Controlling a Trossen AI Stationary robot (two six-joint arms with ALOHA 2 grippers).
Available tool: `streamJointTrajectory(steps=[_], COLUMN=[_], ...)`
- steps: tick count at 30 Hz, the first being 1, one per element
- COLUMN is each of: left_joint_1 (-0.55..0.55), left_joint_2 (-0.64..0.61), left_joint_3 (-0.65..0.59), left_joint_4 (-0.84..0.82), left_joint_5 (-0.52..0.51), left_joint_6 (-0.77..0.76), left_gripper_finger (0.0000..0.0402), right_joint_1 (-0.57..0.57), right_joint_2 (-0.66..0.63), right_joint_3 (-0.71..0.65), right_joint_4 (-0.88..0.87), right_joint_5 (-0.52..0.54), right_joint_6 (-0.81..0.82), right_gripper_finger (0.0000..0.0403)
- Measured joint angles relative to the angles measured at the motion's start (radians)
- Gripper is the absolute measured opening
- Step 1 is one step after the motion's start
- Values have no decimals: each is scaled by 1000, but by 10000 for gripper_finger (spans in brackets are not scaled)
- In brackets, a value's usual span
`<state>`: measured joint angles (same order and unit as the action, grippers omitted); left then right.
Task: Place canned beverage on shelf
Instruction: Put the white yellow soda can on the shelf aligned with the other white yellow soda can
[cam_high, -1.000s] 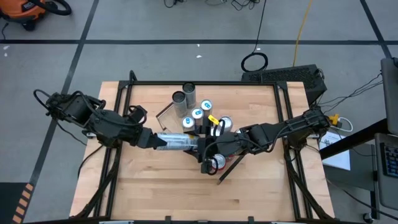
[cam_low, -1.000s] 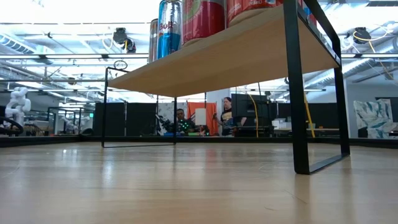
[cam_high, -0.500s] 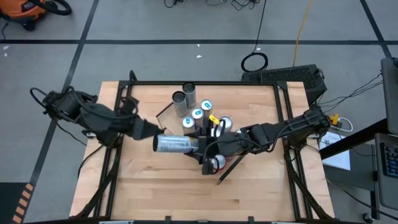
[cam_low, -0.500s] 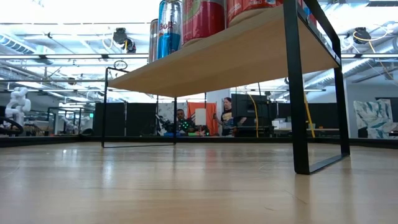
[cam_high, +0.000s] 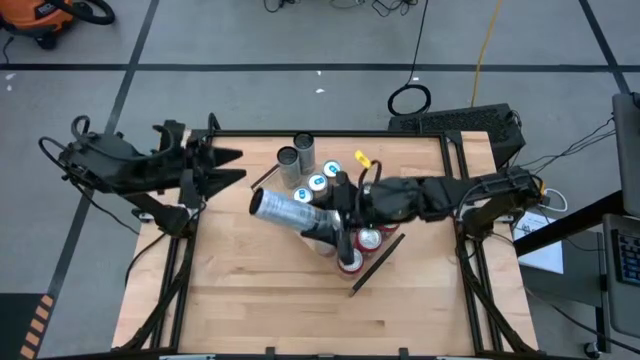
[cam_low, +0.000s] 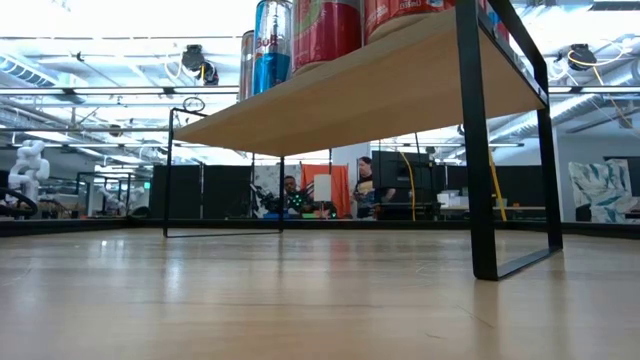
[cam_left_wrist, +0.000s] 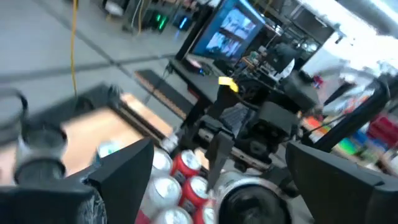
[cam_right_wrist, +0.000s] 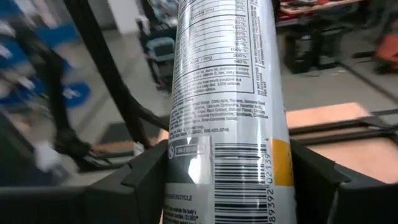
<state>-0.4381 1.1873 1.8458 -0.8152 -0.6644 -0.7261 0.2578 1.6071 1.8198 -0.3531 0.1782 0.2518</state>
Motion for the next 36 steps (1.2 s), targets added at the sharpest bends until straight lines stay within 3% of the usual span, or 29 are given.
streamJointTrajectory(steps=[6, 11, 21, 28, 31, 36], left_joint_1=[1, 41, 47, 48, 53, 90], left_joint_2=[0, -3, -7, -11, -14, -11], left_joint_3=[0, 0, -1, -1, -1, -1], left_joint_4=[151, 226, 232, 232, 232, 231], left_joint_5=[-23, -34, -30, -179, -172, -66], left_joint_6=[301, 301, 234, 242, 291, 330], left_gripper_finger=[368, 368, 368, 368, 375, 397], right_joint_1=[-83, -139, -193, -191, -191, -191], right_joint_2=[-14, -6, -6, -6, -6, -6], right_joint_3=[1, 1, 1, 2, 2, 2], right_joint_4=[111, 186, 203, 225, 249, 290], right_joint_5=[-208, -286, -190, -71, -68, -55], right_joint_6=[142, 246, 226, 124, 95, 41], right_gripper_finger=[237, 238, 238, 238, 238, 238])
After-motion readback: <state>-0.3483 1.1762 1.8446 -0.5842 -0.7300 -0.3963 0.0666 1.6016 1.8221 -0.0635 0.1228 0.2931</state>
